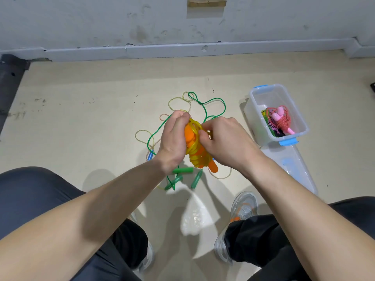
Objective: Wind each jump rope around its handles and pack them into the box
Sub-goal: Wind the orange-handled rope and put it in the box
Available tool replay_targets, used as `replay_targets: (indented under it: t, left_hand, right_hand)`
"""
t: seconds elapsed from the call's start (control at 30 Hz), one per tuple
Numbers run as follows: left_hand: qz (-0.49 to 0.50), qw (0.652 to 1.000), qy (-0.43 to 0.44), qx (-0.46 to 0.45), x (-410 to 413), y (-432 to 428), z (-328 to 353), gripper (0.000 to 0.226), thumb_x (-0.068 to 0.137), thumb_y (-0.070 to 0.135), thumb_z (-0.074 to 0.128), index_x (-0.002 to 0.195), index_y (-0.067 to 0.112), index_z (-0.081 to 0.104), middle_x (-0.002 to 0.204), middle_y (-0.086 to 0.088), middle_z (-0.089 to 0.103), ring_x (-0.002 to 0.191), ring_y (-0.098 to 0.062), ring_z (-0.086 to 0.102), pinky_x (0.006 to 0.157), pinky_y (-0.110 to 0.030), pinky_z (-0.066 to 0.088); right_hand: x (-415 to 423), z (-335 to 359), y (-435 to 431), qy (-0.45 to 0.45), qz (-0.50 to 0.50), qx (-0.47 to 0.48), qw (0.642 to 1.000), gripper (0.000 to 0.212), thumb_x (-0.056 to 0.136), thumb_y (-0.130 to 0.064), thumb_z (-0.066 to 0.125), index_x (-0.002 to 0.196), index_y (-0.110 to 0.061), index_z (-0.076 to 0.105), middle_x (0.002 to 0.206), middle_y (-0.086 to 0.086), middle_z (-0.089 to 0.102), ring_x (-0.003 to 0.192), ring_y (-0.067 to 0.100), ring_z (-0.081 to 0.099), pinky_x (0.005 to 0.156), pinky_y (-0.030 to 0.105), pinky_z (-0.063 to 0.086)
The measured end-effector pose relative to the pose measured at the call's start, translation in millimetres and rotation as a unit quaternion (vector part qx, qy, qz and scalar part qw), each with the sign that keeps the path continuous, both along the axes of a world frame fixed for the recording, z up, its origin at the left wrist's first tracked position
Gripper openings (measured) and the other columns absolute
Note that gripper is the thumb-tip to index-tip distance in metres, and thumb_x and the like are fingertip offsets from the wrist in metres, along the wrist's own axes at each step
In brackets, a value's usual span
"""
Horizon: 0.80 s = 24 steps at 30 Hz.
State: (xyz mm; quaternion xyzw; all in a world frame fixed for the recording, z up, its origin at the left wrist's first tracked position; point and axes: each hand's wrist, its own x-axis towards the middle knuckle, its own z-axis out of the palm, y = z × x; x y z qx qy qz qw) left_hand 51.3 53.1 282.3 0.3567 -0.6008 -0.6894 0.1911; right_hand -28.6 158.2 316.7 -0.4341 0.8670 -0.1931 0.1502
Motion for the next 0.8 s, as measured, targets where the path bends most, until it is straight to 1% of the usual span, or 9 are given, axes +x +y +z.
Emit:
replay_targets:
  t: [0.1, 0.2, 0.33, 0.43, 0.5, 0.57, 0.67, 0.73, 0.8]
  left_hand:
    - [0.002, 1.0, -0.013, 0.0, -1, 3, 2, 0.035, 0.082, 0.039, 0.044, 0.089, 0.006, 0.053, 0.081, -0.007, 0.048, 0.071, -0.017, 0.045, 0.064, -0.032, 0.038]
    - [-0.008, 1.0, -0.012, 0.006, -2, 4, 0, 0.044, 0.082, 0.039, 0.045, 0.093, -0.003, 0.051, 0.086, -0.011, 0.051, 0.075, -0.019, 0.045, 0.064, -0.032, 0.038]
    - [-0.014, 1.0, -0.01, 0.007, -2, 4, -1, 0.024, 0.094, 0.034, 0.048, 0.09, 0.01, 0.052, 0.083, -0.007, 0.049, 0.073, -0.016, 0.045, 0.064, -0.03, 0.038]
    - [-0.02, 1.0, -0.003, 0.019, -2, 3, 1, 0.033, 0.086, 0.04, 0.048, 0.092, 0.008, 0.053, 0.083, -0.006, 0.047, 0.075, -0.016, 0.044, 0.067, -0.031, 0.038]
    - [-0.032, 0.999, 0.005, 0.031, -2, 4, 2, 0.031, 0.082, 0.041, 0.048, 0.089, 0.012, 0.053, 0.086, -0.007, 0.048, 0.077, -0.017, 0.045, 0.067, -0.031, 0.039]
    - [-0.048, 0.998, 0.005, 0.038, 0, 5, 2, 0.025, 0.082, 0.042, 0.048, 0.084, 0.018, 0.053, 0.088, -0.008, 0.051, 0.078, -0.017, 0.047, 0.067, -0.03, 0.04]
    - [-0.072, 0.997, 0.0, 0.027, 0, 4, -1, 0.023, 0.083, 0.042, 0.048, 0.084, 0.02, 0.055, 0.092, -0.006, 0.058, 0.082, -0.017, 0.053, 0.071, -0.031, 0.043]
    - [-0.074, 0.997, 0.0, 0.016, 0, 1, -2, 0.023, 0.088, 0.04, 0.048, 0.088, 0.018, 0.056, 0.086, 0.001, 0.064, 0.076, -0.012, 0.058, 0.068, -0.025, 0.044]
    - [-0.073, 0.997, 0.009, 0.013, 0, 1, 1, 0.02, 0.098, 0.032, 0.048, 0.092, 0.013, 0.054, 0.072, 0.012, 0.066, 0.065, -0.004, 0.061, 0.06, -0.018, 0.045]
  right_hand:
    - [1, 2, 0, 0.019, 0.016, 0.02, 0.999, 0.028, 0.096, -0.027, 0.046, 0.072, -0.016, 0.055, 0.061, 0.005, 0.052, 0.072, 0.035, 0.051, 0.062, 0.036, 0.037]
    - [2, 0, 0, 0.025, 0.037, 0.061, 0.997, 0.023, 0.1, -0.027, 0.043, 0.086, -0.012, 0.054, 0.077, 0.007, 0.057, 0.081, 0.034, 0.053, 0.066, 0.035, 0.036]
    - [3, -6, 0, 0.034, 0.011, 0.052, 0.998, 0.018, 0.103, -0.033, 0.039, 0.091, -0.02, 0.042, 0.083, 0.004, 0.052, 0.079, 0.031, 0.046, 0.067, 0.037, 0.034]
    - [1, -8, 0, 0.051, 0.003, 0.034, 0.998, 0.019, 0.101, -0.035, 0.04, 0.088, -0.022, 0.039, 0.079, 0.002, 0.052, 0.078, 0.033, 0.047, 0.065, 0.037, 0.034]
    - [-3, -8, 0, 0.007, 0.004, 0.045, 0.999, 0.019, 0.099, -0.035, 0.041, 0.085, -0.022, 0.04, 0.08, 0.001, 0.055, 0.081, 0.032, 0.049, 0.067, 0.039, 0.038]
    - [-8, -7, 0, -0.087, -0.002, 0.058, 0.994, 0.02, 0.097, -0.032, 0.045, 0.08, -0.022, 0.041, 0.08, 0.0, 0.058, 0.082, 0.029, 0.053, 0.07, 0.04, 0.042]
    - [-15, -10, 0, -0.23, -0.03, 0.037, 0.972, 0.019, 0.093, -0.026, 0.053, 0.076, -0.021, 0.046, 0.072, -0.004, 0.055, 0.072, 0.019, 0.052, 0.069, 0.037, 0.043]
    - [-15, -14, 0, -0.275, -0.058, 0.001, 0.96, 0.018, 0.09, -0.023, 0.057, 0.074, -0.021, 0.05, 0.07, -0.003, 0.055, 0.069, 0.017, 0.053, 0.069, 0.039, 0.046]
    - [-16, -16, 0, -0.294, -0.08, -0.033, 0.952, 0.018, 0.089, -0.02, 0.061, 0.072, -0.019, 0.054, 0.069, -0.001, 0.056, 0.069, 0.017, 0.054, 0.068, 0.038, 0.047]
